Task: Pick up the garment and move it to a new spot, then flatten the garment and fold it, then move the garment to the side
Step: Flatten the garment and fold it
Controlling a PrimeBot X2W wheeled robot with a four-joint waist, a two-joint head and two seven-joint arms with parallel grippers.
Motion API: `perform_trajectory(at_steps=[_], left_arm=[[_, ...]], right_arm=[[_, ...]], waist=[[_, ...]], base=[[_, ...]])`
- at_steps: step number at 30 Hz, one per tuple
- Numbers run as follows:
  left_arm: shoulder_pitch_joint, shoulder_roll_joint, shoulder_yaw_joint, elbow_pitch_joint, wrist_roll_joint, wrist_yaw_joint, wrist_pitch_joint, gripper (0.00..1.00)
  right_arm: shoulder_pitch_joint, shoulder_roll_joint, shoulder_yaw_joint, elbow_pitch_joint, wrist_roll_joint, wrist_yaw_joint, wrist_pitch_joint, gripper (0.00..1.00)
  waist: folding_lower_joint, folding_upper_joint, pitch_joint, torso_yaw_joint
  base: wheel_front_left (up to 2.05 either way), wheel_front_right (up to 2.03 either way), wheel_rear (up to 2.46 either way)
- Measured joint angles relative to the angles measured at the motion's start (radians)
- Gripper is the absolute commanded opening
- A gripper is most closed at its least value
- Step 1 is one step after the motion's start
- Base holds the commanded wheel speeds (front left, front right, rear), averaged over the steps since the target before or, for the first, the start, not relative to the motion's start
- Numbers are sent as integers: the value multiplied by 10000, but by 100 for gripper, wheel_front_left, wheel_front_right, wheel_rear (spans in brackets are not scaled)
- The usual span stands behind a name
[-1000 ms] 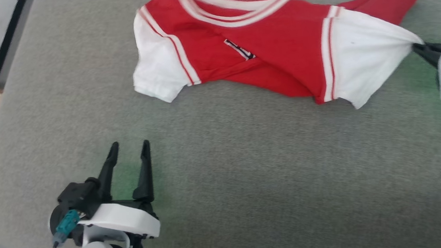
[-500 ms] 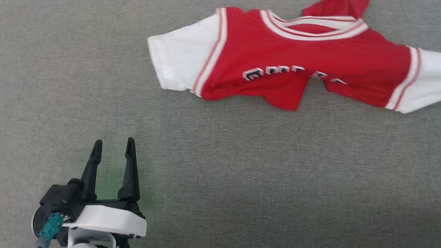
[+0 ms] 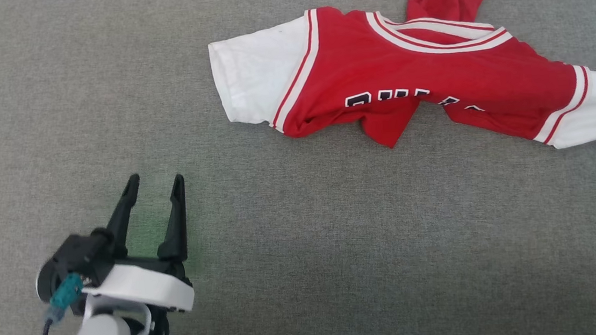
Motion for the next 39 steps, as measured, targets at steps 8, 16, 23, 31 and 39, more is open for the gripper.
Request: perform_trajectory(at_steps=[8,16,23,31,39], left_arm=[[-1976,1906,-1156,-309,-491,0,802,100],[-4868,3810,-3053,102,-2441,-2,2755,100],[-7479,5112,-5338,1206,-5386,-10,5777,100],[-9580,5937,-7181,2546,-6683,-10,8395,100],[-10660,6111,-7267,3624,-8606,-4,10169,100]], right_arm=[[52,637,-579,-219,-748,0,-1189,100],[386,1820,-974,-1402,-1200,-2,-2522,100],[472,2796,-487,-2472,-1457,-2,-2771,100],[321,3279,-113,-3496,-1601,-2,-2788,100],[331,3457,19,-4034,-1707,-2,-2612,100]], waist=[[0,0,74,-338],[0,0,352,-1094],[0,0,956,-2127],[0,0,1910,-3163],[0,0,2505,-3741]], base=[[0,0,0],[0,0,0],[0,0,0],[0,0,0],[0,0,0]])
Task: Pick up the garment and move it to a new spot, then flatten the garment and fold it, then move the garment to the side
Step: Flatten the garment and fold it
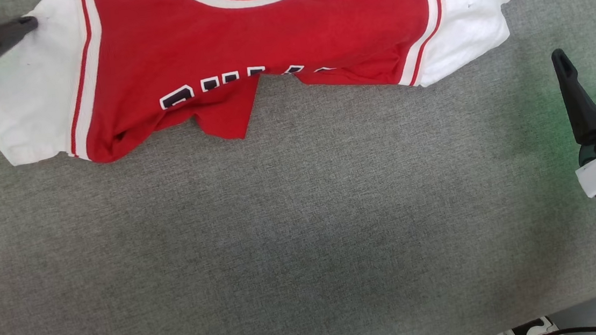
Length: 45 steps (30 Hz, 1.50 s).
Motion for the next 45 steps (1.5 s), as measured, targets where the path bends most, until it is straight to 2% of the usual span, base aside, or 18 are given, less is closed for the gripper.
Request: perform_trajectory(at_steps=[1,2,4,8,9,10,11,13,18,24,31,37,41,42,43,44,45], left_arm=[[-80,21,13,29,-228,6,259,100],[-183,65,-40,-50,-594,8,763,93],[-205,117,-107,-190,-872,6,1162,91],[-260,173,-267,-596,-1258,8,1461,98],[-297,184,-349,-721,-1229,8,1457,93],[-337,219,-449,-846,-1170,8,1446,77],[-349,249,-518,-917,-1145,8,1400,48],[-386,288,-604,-986,-1147,8,1319,0],[-535,161,-851,-1141,-1231,8,1101,0],[-800,-63,-1187,-1308,-1321,8,790,0],[-1172,-339,-1613,-1398,-1498,8,531,0],[-1463,-499,-1985,-1402,-1674,8,337,0],[-1621,-537,-2242,-1396,-1753,8,176,0],[-1654,-539,-2303,-1394,-1776,8,136,0],[-1693,-541,-2366,-1390,-1799,8,96,0],[-1730,-545,-2422,-1381,-1833,8,73,0],[-1740,-546,-2474,-1373,-1868,8,8,0]], right_arm=[[0,-23,-10,-27,-2,0,77,100],[-21,-58,-42,-81,-10,0,155,100],[-101,-125,-65,-128,-33,0,238,100],[-343,-198,77,-272,-100,0,359,100],[-404,-213,165,-286,-111,0,389,100],[-466,-228,242,-316,-119,0,405,100],[-540,-263,326,-337,-123,0,485,100],[-769,-412,543,-393,-219,0,606,100],[-1918,-1281,1267,-485,-336,0,1381,100],[-4076,-2554,2591,125,587,0,3131,100],[-5904,-3990,5097,1139,2067,2,5754,100],[-6784,-4684,6441,1275,3421,-15,7035,100],[-7025,-4949,6932,1310,3860,-35,7216,100],[-7055,-4970,7018,1338,3919,-35,7221,69],[-7106,-4993,7118,1350,3965,-36,7246,49],[-7150,-4997,7183,1400,4029,-36,7246,49],[-7168,-4978,7219,1484,4096,-35,7244,27]], waist=[[0,0,29,-6],[0,0,53,22],[0,0,71,73],[0,0,137,187],[-1,0,159,209],[0,0,187,227],[0,0,213,241],[0,0,258,265],[0,0,396,382],[0,0,554,741],[0,0,728,1139],[0,0,855,1347],[0,0,909,1395],[0,0,918,1399],[0,0,924,1402],[0,0,925,1403],[0,0,926,1402]], base=[[0,0,0],[0,0,0],[0,0,0],[0,0,0],[0,0,0],[0,0,0],[0,0,0],[0,0,0],[0,0,0],[0,0,0],[0,0,0],[0,0,0],[0,0,0],[0,0,0],[0,0,0],[0,0,0],[0,0,0]])
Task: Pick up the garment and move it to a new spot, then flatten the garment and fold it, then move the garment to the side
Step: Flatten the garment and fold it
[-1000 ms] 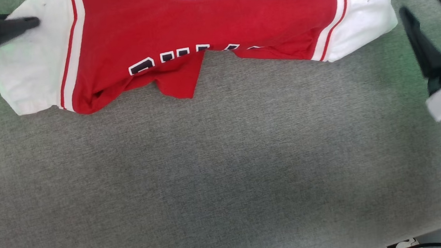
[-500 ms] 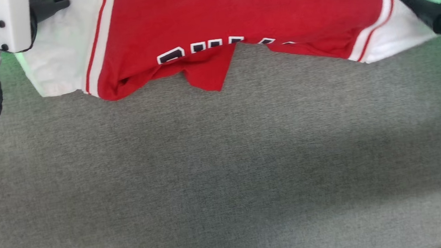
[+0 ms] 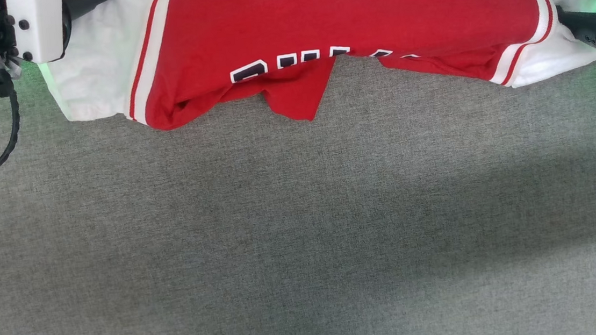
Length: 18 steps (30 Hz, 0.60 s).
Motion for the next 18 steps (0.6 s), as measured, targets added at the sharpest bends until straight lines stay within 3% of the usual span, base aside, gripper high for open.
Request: perform_trajectory(at_steps=[1,5,11,18], left_arm=[[-14,-4,-48,6,-17,0,-46,0],[-27,-56,-215,58,-194,0,-441,0],[357,-366,-309,-134,-466,0,-1973,0],[866,-219,-59,-984,-1154,-4,-3699,0]], right_arm=[[-20,2,77,15,63,0,0,0],[-11,61,182,171,274,42,-257,0],[121,132,-56,479,395,63,-1586,0],[496,-309,-706,483,575,36,-2750,0]], waist=[[0,0,0,2],[0,0,-47,37],[0,-1,-391,175],[0,-1,-1072,506]], base=[[0,0,0],[0,0,0],[0,0,0],[0,0,0]])
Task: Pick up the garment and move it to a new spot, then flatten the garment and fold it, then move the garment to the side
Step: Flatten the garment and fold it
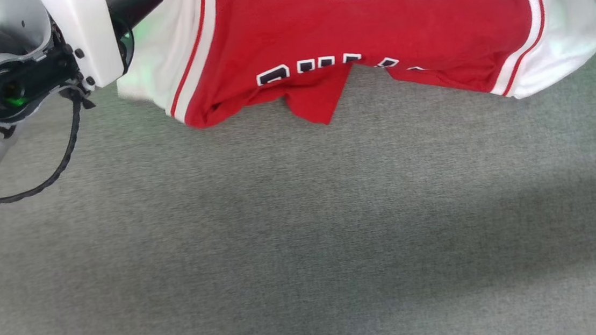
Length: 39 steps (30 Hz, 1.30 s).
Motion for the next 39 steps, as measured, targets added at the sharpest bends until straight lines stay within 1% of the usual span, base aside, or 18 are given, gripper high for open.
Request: perform_trajectory(at_steps=[2,5,6,7,8,10,11,12,16,20,23,27,29,32,33,34,36,39], left_arm=[[141,38,169,-242,-217,0,-431,0],[268,161,224,-268,-151,0,-1034,0],[268,176,196,-180,2,0,-1212,0],[253,82,228,144,67,0,-1680,0],[253,82,228,144,67,0,-1680,0],[126,-176,351,466,79,0,-2165,0],[-208,-403,464,834,169,0,-2602,0],[-208,-403,464,834,169,0,-2602,0],[-1165,-915,759,2104,673,0,-3745,0],[-2542,-1488,1260,3672,1141,-2,-5120,0],[-3676,-1885,1883,4784,1189,-4,-6050,0],[-4870,-2355,2650,5517,1277,-10,-6429,0],[-5190,-2454,2890,5567,1400,-10,-6464,0],[-5205,-2550,3425,5179,1634,-10,-6468,0],[-5043,-2545,3335,4984,1678,-10,-6477,0],[-4754,-2531,3262,4750,1707,-10,-6477,0],[-3820,-2520,3093,4228,1275,-10,-6439,0],[-2229,-2029,2773,3055,842,-10,-6418,0]], right_arm=[[90,-109,-291,31,50,0,-244,0],[140,-119,-696,209,-81,0,-596,0],[119,-81,-826,330,-186,0,-708,0],[-46,134,-1089,642,-430,0,-924,0],[-46,134,-1089,642,-430,0,-924,0],[-434,487,-1346,991,-782,0,-1170,0],[-1023,884,-1653,1421,-1160,0,-1448,0],[-1023,884,-1653,1421,-1160,0,-1448,0],[-2481,1833,-2330,2508,-2067,0,-2169,0],[-4251,2809,-2847,3595,-3039,0,-2894,0],[-5656,3321,-3452,4521,-3854,0,-3726,0],[-7104,3810,-4084,5651,-4777,2,-4834,0],[-7589,3937,-4318,6201,-5097,2,-5260,0],[-7919,4011,-4353,6742,-5242,2,-5614,0],[-7895,4019,-4288,6857,-5229,2,-5639,0],[-7830,3992,-4146,6913,-5189,0,-5720,0],[-7418,3843,-3808,6892,-4984,0,-5779,0],[-6176,3515,-3227,6619,-4416,0,-5862,0]], waist=[[0,0,-141,140],[0,0,-248,352],[0,0,-255,410],[0,0,-228,484],[0,0,-228,484],[0,0,-176,523],[0,0,-125,544],[0,0,-125,544],[0,0,-27,588],[0,0,63,561],[0,0,100,533],[0,0,41,523],[0,0,-21,530],[0,0,-119,576],[0,0,-162,598],[0,0,-200,621],[0,0,-298,663],[0,0,-450,697]], base=[[0,0,0],[0,0,0],[0,0,0],[0,0,0],[0,0,0],[0,0,0],[0,0,0],[0,0,0],[0,0,0],[0,0,0],[0,0,0],[0,0,0],[0,0,0],[0,0,0],[0,0,0],[0,0,0],[0,0,0],[0,0,0]])
